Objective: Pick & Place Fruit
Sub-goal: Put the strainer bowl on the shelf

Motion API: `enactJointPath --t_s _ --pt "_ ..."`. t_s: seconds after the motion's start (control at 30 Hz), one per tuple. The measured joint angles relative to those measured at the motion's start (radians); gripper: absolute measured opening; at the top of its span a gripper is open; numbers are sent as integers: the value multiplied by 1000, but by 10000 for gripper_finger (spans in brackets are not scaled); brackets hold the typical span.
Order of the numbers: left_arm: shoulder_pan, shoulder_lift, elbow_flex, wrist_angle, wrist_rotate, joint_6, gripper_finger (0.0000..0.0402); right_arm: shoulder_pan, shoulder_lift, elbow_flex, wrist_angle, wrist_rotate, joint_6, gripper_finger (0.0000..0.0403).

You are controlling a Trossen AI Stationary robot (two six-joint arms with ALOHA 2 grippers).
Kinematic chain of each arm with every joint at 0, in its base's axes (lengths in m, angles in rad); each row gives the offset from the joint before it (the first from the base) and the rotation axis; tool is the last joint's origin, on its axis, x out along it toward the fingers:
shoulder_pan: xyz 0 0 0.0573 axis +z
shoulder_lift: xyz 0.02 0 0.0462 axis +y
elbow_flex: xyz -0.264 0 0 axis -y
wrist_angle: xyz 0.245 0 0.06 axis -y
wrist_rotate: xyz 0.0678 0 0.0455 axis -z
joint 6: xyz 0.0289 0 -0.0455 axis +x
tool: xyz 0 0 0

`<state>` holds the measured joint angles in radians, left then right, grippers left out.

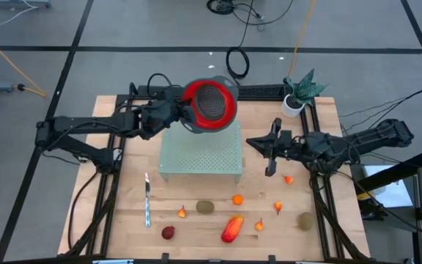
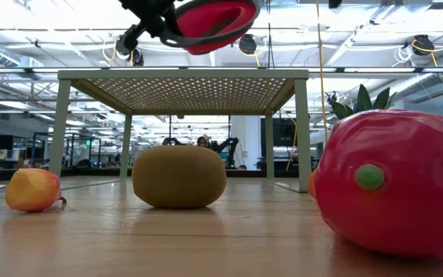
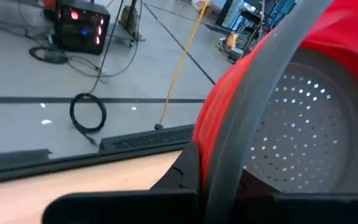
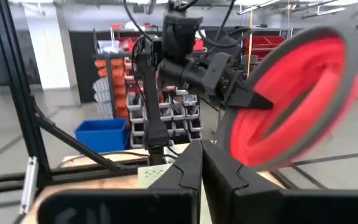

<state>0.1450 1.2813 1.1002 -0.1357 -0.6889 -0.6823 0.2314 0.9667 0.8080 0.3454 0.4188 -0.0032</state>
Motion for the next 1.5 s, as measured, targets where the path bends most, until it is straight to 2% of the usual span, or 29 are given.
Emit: enactJointPath --t_s 0.17,0.4,0.5,0.73,1.13,1.37,1.5 --pt "-19 41 48 -1 -43 55 0 0 72 72 0 11 -95 0" --pt "-49 98 90 7 -108 107 0 0 163 177 -62 139 -214 0" --pt "-62 118 103 8 -150 124 0 14 202 229 -98 218 -268 0" --pt "-89 155 134 61 -210 178 0 50 302 329 -119 473 -423 0" --pt "-138 166 135 168 -261 270 0 52 392 380 -111 753 -473 0" --pt "-168 166 135 223 -255 289 0 51 392 380 -80 838 -481 0" --pt "-189 166 135 247 -254 316 0 45 392 380 -81 844 -484 0"
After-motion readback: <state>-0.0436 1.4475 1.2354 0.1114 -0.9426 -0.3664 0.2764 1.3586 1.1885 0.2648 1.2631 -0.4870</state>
